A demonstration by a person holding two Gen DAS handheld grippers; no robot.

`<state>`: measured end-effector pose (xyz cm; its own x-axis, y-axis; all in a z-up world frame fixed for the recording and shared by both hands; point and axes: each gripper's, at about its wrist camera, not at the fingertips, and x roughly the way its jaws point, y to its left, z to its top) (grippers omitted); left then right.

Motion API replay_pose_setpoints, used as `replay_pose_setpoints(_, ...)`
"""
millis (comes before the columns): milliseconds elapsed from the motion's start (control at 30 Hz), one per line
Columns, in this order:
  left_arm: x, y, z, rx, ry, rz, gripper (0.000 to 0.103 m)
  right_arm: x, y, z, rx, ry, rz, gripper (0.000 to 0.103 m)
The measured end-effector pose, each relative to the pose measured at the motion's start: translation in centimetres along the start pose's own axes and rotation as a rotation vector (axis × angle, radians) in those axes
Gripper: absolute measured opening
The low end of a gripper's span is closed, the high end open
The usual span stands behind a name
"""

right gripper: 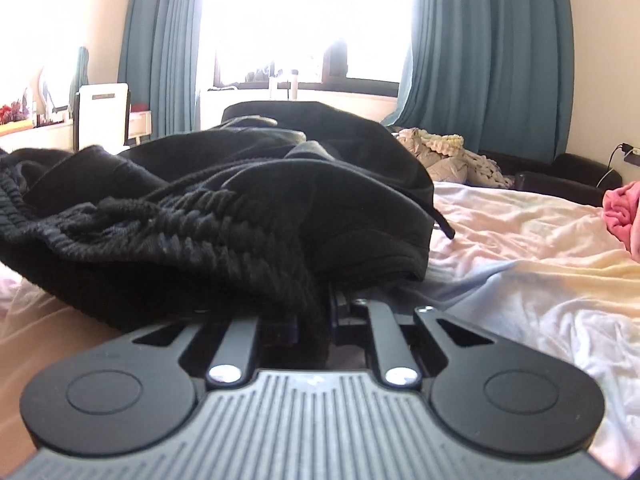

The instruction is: Fold clothes

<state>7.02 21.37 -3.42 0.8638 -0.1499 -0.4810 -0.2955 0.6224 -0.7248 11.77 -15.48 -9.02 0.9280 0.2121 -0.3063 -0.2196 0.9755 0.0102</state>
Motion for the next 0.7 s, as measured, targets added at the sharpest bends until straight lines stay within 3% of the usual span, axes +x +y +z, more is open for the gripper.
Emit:
replay_pose_setpoints(200, 0.9, 0.6, -1.3, -0.014, 0.047, 0.058, 0.023, -2.3, 0.2, 1.7, 0.018, -0.098, -0.009, 0.012)
replay_pose_setpoints(467, 1.4, 2.6, -2.4, -0.127, 0.122, 0.096, 0.033, -0.1, 0.3, -0.8, -0.001, 0.044, -0.040, 0.016)
replay_pose_setpoints(700, 1.9, 3.3, -3.3, -0.137, 0.202, 0.158, 0.044, 0.6, -0.5, -2.0, 0.054, 0.105, -0.065, 0.026)
